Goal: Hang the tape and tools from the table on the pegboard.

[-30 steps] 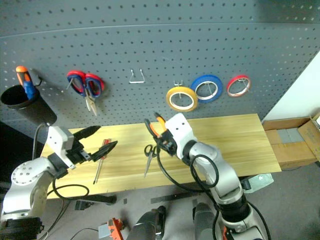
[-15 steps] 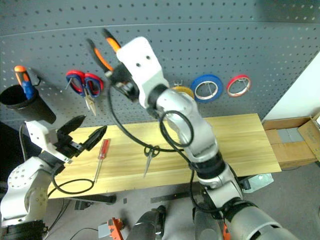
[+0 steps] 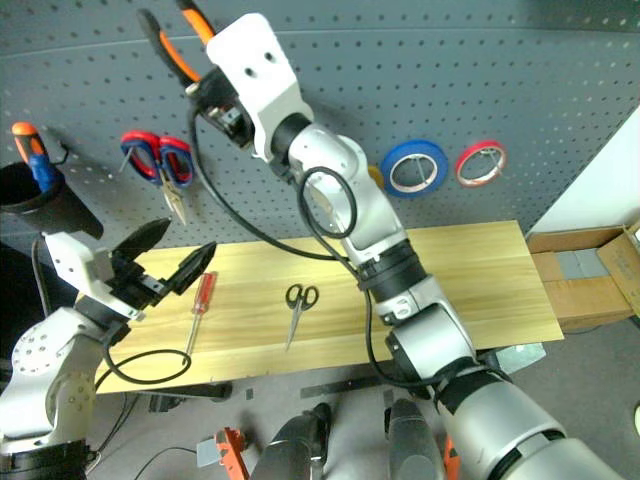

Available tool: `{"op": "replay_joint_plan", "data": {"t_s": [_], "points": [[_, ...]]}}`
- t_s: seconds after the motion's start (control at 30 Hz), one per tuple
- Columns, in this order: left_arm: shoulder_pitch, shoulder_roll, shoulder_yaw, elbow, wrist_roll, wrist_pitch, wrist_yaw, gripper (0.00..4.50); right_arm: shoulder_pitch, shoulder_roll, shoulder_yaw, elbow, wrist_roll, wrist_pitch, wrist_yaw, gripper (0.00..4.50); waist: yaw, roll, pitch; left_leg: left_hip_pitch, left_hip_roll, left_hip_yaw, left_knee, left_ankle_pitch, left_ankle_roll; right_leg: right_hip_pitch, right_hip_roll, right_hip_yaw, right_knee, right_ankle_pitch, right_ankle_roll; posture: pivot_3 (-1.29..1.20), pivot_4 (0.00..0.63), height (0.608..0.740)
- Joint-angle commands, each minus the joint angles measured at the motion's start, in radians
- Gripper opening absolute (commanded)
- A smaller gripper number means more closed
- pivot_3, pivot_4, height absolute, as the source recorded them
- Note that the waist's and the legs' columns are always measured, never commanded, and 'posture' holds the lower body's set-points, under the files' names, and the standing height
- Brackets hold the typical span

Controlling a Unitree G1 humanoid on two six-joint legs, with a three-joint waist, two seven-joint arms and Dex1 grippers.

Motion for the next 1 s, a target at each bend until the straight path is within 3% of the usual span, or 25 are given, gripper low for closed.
{"op": "replay_joint_plan", "data": {"t_s": [0.03,0.43,0.77,1.0], "points": [[-0.016,0.015,-0.005,-0.053,-0.023,0.014,-0.005,4.5,-0.077,0.012,-0.026,0.061,0.004,-0.116,0.004,2.63,0.003,-0.001,0.012,0.0,0.0,0.0,0.0,0.0,0.0,0.0,0.0,0.0,0.0,0.0,0.0,-0.01,0.373,0.74],[-0.045,0.017,-0.034,-0.049,-0.01,0.017,-0.017,4.5,-0.175,-0.007,-0.045,0.358,-0.029,-0.371,-0.013,2.63,0.022,-0.002,0.034,-0.001,0.008,0.004,0.0,0.0,-0.007,-0.003,0.005,-0.002,-0.001,0.002,-0.003,0.01,0.38,0.74],[-0.049,0.012,-0.035,-0.038,0.005,0.005,-0.023,4.5,-0.016,-0.041,-0.004,0.28,-0.113,-0.473,-0.028,2.63,0.04,-0.003,0.035,-0.001,0.009,0.005,0.0,0.0,-0.008,-0.004,0.006,-0.002,-0.001,0.003,-0.004,0.0,0.38,0.74],[-0.057,0.004,-0.044,-0.023,0.013,-0.004,-0.025,4.5,0.058,-0.045,0.001,0.199,-0.13,-0.41,-0.045,2.63,0.038,-0.003,0.038,-0.002,0.011,0.006,0.0,0.0,-0.009,-0.005,0.007,-0.002,-0.001,0.003,-0.004,-0.02,0.38,0.74]]}}
